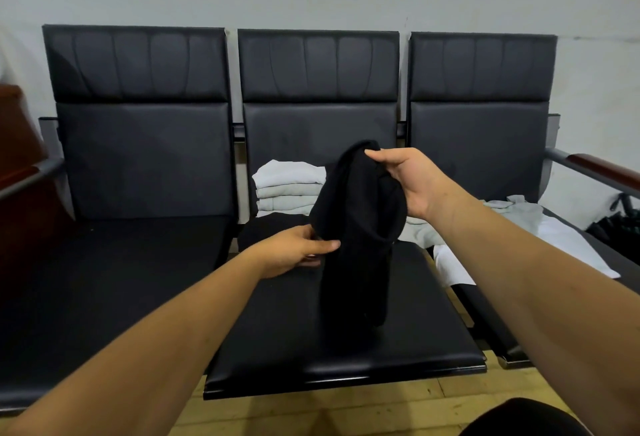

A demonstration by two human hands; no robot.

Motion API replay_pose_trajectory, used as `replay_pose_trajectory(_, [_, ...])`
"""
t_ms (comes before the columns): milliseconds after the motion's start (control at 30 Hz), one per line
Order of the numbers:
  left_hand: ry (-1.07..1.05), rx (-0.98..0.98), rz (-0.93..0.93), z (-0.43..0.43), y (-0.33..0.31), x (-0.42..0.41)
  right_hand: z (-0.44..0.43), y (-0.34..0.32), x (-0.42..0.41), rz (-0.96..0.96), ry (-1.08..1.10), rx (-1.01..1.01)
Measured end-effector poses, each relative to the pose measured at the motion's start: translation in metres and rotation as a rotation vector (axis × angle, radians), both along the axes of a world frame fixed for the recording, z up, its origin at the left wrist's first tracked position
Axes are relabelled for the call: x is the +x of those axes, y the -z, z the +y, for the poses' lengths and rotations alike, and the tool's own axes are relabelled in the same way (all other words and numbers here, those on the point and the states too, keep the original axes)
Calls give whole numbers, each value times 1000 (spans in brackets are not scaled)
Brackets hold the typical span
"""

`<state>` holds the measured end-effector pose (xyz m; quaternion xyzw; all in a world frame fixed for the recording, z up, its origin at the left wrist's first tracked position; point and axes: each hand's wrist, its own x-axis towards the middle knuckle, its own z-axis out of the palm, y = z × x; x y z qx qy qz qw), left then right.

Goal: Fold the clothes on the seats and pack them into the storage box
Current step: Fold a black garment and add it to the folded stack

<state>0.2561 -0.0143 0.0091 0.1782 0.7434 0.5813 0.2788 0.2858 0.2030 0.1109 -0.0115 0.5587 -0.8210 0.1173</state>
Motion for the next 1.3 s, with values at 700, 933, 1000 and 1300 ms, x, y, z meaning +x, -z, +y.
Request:
replay_pose_trajectory(700, [-748, 449, -164, -84, -42, -28, 70, 66, -28, -226, 471, 698])
replay_pose_trajectory(933, [-610, 632, -251, -92, -48, -21, 65, 78, -24, -277, 545, 441])
replay_pose_trajectory(1000, [-666, 640, -366, -95, -48, -20, 62, 80, -23, -297, 507, 423])
replay_pose_trajectory(1300, [-675, 480, -458, -106, -32, -31, 65, 82, -36, -251, 510, 126])
